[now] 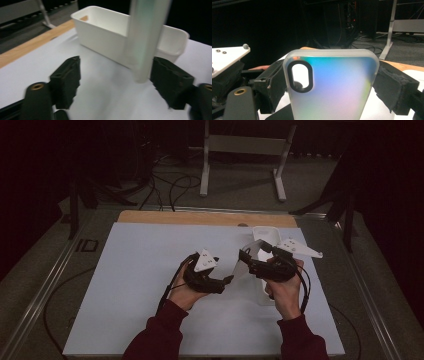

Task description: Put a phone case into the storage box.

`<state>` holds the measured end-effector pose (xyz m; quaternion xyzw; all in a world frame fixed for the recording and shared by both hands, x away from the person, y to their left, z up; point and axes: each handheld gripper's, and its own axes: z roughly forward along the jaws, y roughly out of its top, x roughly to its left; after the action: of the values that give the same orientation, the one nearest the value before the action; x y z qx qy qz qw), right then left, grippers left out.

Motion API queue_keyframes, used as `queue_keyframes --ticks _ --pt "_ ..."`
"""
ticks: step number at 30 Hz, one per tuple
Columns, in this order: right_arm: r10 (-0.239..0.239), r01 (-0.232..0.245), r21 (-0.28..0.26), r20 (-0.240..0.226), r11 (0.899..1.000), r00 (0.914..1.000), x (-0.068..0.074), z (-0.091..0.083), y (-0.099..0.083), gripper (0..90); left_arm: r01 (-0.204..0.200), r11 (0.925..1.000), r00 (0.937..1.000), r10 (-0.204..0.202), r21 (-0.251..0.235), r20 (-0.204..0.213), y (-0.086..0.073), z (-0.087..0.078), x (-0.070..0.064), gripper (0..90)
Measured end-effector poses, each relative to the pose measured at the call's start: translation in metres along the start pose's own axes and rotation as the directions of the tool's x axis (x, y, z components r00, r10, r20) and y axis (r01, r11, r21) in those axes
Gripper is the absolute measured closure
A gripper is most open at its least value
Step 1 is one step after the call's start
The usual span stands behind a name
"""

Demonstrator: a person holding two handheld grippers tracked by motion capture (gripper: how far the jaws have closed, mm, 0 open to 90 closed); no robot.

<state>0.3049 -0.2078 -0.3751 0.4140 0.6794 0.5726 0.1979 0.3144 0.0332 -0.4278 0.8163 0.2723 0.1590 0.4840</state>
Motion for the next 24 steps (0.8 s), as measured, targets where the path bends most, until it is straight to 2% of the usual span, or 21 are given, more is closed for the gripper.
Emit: queue_keyframes --ticks 10,14,15,18,24 --pt "-0.017 0.017 -0.005 0.019 1.0 0.9997 -0.004 0.0 0.006 16.8 0.026 0.9996 0.9977 -0.026 -0.015 -0.063 -0.003 -0.018 0.016 7.4" --pt "-0.018 0.018 -0.005 0.026 1.0 0.9995 -0.005 0.001 0.007 16.8 0.031 0.9994 0.9971 -0.032 -0.014 -0.069 -0.005 -0.022 0.02 4.8" --pt "-0.018 0.018 -0.005 0.026 1.0 0.9995 -0.005 0.001 0.007 16.8 0.033 0.9994 0.9952 -0.034 -0.009 -0.092 -0.006 -0.025 0.023 4.8" --pt "-0.026 0.026 -0.004 0.037 1.0 0.999 -0.009 0.002 0.01 16.9 0.038 0.9992 0.9917 -0.039 -0.015 -0.122 -0.009 -0.03 0.028 2.6" --pt "-0.03 0.03 -0.007 0.052 1.0 0.9982 -0.013 0.001 0.013 16.8 0.054 0.9984 0.9874 -0.056 -0.018 -0.148 -0.015 -0.041 0.037 1.1"
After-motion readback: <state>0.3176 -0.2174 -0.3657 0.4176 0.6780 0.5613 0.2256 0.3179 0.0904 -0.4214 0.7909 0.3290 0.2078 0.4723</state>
